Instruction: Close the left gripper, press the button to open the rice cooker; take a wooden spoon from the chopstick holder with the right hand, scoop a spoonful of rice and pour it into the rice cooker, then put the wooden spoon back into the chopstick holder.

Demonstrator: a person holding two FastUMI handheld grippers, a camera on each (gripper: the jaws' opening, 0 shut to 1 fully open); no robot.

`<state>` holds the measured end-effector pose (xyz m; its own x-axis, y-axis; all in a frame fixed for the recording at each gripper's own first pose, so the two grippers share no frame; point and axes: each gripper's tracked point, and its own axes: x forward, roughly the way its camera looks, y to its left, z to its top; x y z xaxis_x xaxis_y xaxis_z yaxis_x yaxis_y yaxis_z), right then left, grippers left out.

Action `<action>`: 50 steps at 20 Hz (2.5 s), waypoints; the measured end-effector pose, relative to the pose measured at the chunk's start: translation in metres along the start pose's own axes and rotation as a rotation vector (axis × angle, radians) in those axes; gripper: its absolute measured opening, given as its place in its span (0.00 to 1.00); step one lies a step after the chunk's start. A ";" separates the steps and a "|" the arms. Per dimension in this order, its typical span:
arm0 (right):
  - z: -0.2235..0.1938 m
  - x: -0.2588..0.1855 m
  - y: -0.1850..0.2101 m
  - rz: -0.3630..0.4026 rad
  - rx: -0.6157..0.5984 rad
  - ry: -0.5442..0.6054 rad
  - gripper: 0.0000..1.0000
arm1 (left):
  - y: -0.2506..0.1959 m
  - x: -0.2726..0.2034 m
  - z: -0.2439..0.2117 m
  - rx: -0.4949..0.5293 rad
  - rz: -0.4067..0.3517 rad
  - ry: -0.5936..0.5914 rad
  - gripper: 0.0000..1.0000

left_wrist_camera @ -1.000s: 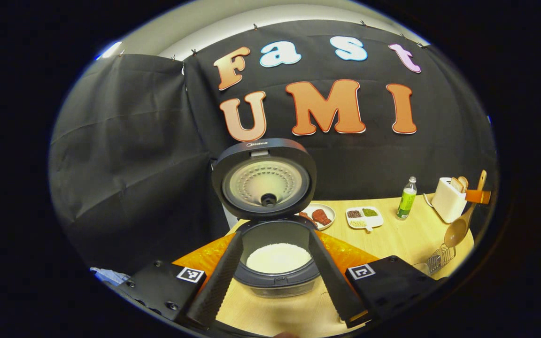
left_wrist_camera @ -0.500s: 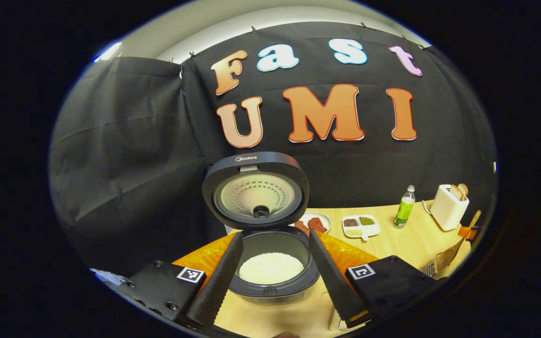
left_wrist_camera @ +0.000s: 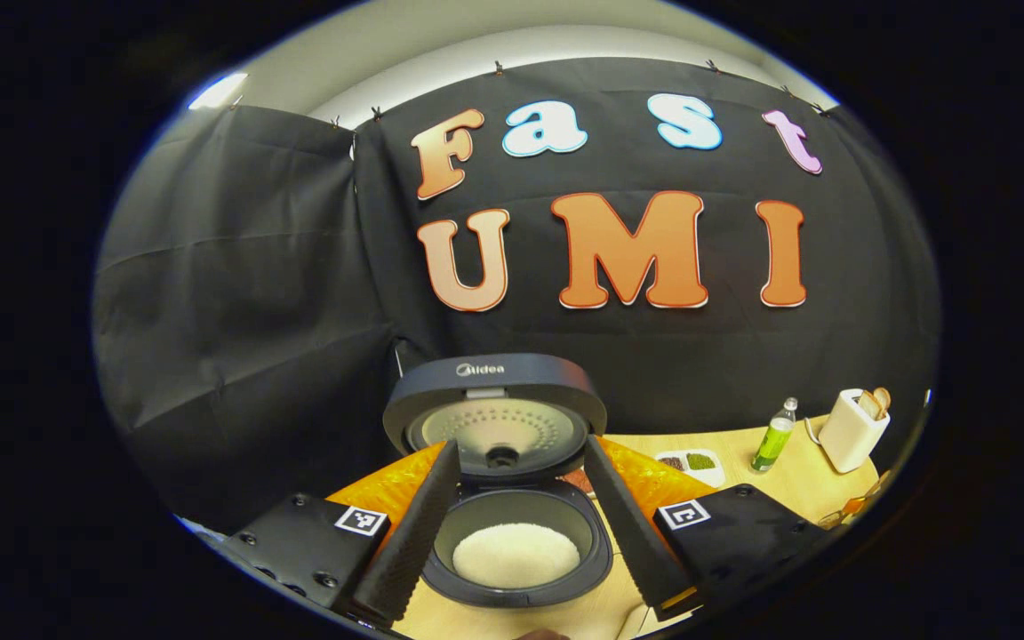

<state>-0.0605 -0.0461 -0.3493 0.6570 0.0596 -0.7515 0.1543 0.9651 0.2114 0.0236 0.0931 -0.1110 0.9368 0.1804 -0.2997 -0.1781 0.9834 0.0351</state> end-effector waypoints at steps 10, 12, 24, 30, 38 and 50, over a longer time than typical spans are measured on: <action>0.074 -0.059 -0.018 -0.072 -0.036 -0.149 0.66 | 0.025 0.115 0.052 -0.080 0.043 0.041 0.87; 0.087 -0.070 -0.011 -0.058 -0.050 -0.186 0.67 | 0.025 0.127 0.035 -0.088 0.061 0.128 0.87; 0.094 -0.072 0.039 0.023 -0.138 -0.192 0.67 | -0.018 0.079 -0.085 -0.071 0.033 0.549 0.96; 0.087 -0.061 0.063 0.061 -0.206 -0.167 0.67 | -0.022 0.050 -0.161 -0.085 -0.003 0.816 0.96; 0.082 -0.055 0.084 0.092 -0.269 -0.163 0.67 | -0.027 0.048 -0.193 -0.079 0.017 1.068 0.96; 0.150 -0.103 0.117 0.121 -0.325 -0.370 0.66 | -0.061 0.043 -0.097 -0.153 -0.090 0.457 0.93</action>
<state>0.0005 0.0226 -0.1536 0.8827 0.1382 -0.4493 -0.1377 0.9899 0.0339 0.0458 0.0393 -0.2187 0.7283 0.0335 -0.6844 -0.1766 0.9742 -0.1403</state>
